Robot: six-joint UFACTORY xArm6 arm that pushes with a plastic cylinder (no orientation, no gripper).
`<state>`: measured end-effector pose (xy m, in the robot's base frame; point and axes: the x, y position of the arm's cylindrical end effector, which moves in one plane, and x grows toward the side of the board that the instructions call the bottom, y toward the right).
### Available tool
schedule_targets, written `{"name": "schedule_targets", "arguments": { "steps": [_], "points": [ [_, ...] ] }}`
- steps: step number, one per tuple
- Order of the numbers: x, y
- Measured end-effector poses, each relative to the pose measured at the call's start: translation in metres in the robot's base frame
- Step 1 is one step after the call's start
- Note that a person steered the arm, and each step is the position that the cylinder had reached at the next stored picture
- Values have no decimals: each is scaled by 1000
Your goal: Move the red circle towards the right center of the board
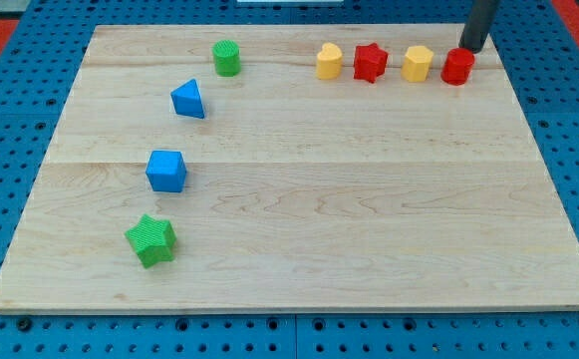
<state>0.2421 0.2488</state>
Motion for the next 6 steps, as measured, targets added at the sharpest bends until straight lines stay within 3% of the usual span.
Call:
{"name": "schedule_targets", "arguments": {
  "steps": [4, 6],
  "points": [
    [0, -5],
    [43, -31]
  ]
}}
